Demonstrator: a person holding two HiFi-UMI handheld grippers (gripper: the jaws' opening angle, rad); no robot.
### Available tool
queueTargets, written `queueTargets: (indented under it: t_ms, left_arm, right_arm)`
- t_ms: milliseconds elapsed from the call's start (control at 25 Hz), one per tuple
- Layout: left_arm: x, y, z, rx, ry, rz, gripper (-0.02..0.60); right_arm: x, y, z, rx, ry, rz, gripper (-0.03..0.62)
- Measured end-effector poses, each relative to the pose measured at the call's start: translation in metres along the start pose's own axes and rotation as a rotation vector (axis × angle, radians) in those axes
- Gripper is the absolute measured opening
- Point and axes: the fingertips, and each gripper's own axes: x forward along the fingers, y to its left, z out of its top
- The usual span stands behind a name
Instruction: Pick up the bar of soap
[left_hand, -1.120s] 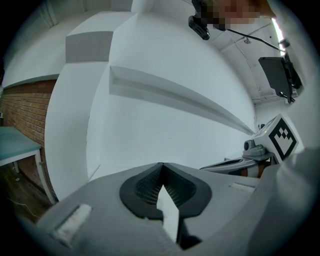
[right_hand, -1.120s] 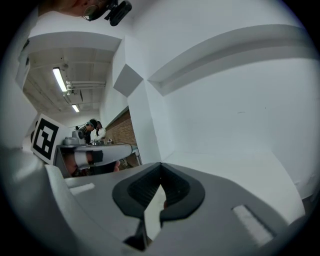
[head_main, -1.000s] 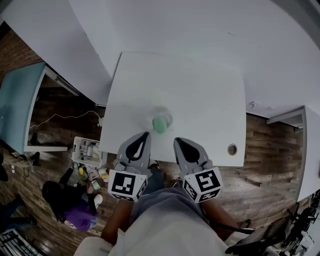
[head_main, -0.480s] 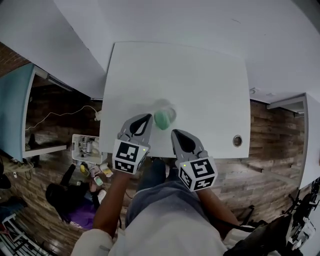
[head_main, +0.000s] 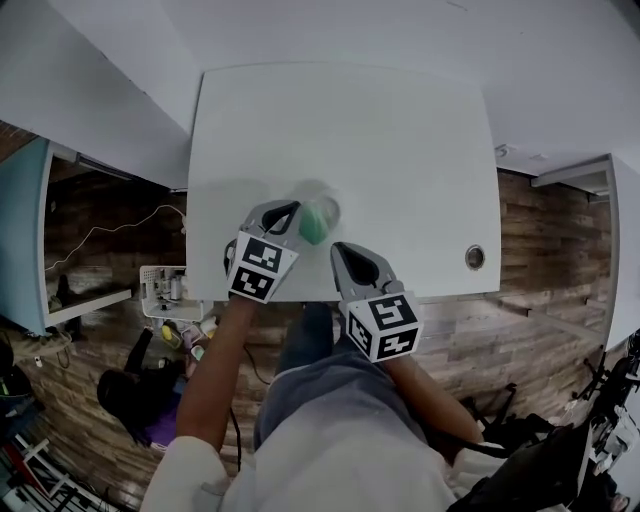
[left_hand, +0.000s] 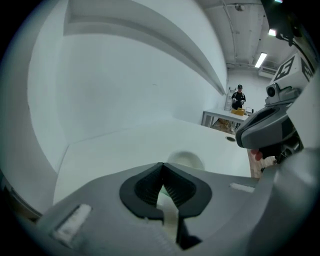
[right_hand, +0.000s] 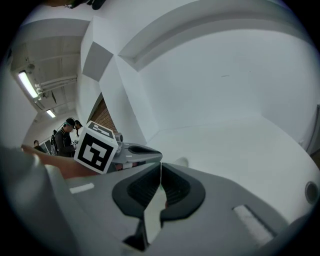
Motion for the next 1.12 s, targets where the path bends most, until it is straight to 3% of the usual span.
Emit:
queueTargets:
  t_ms: [160,520,840,1120]
  left_arm:
    - [0.013,0.001,-0.01,0.019,0.058,-0.038,0.002]
    - [0.032,0.0,-0.024,0.021,0.177,-0.204,0.003]
    - [0.032,-0.003,-0.029,0.019,0.18,-0.202,0.003]
    - [0.033,-0.007,-0.029,0.007,0.162,-0.19,0.002]
  right_arm:
    - [0.009,-0.006,-0.01,0.044,0.021,-0.02,0.012]
    - [0.026,-0.016,-0.032,0.185,0.065,-0.065,0.055]
    - [0.04,-0.021,-0.046,0.326,0.09,-0.092,0.086]
    - [0.05,-0.024,-0.054,0.389,0.097,-0.092,0.098]
